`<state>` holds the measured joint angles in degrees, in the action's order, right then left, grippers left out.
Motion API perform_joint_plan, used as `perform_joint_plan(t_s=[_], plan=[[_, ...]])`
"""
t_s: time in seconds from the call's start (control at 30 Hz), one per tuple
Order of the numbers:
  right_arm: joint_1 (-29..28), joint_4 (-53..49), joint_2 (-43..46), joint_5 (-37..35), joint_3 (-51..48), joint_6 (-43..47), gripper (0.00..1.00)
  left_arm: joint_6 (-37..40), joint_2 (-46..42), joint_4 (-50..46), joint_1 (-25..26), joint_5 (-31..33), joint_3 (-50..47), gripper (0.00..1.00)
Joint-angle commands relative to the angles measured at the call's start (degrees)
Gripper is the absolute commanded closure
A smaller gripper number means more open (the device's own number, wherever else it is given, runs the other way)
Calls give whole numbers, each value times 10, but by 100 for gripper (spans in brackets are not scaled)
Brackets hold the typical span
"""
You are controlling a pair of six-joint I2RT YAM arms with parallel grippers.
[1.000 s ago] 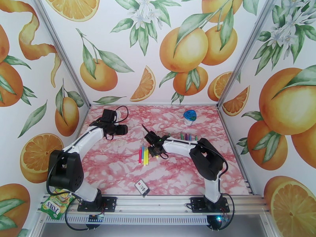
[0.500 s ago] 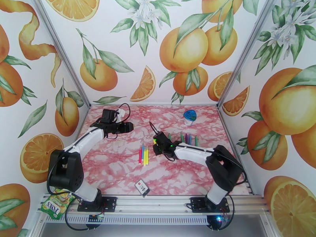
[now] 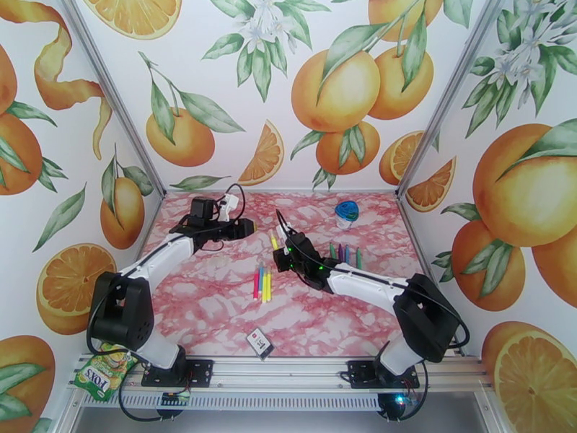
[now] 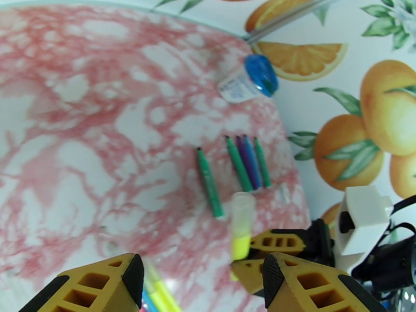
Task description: Open the pen caps
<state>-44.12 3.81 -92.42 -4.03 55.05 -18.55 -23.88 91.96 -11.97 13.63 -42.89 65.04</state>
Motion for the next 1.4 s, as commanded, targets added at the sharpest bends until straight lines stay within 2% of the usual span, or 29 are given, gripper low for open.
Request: perform_joint_plan(t_s=[0.0,0.37,0.77,1.1,1.37], plan=[[3,37,16,22,11,13,94,-5,9,25,14,-33,18,36],[-2,54,26,48,4,21,94,-8,30,27,39,-39,41,38],[-9,52,16,68,15,34,94,-14,38,30,47,-43,51,46],[-12,58,20,70,12,39,94,-12,46,28,52,-49,57,58],[-12,57,22,63,13,43,93,-13,49,24,52,-56,63,76]])
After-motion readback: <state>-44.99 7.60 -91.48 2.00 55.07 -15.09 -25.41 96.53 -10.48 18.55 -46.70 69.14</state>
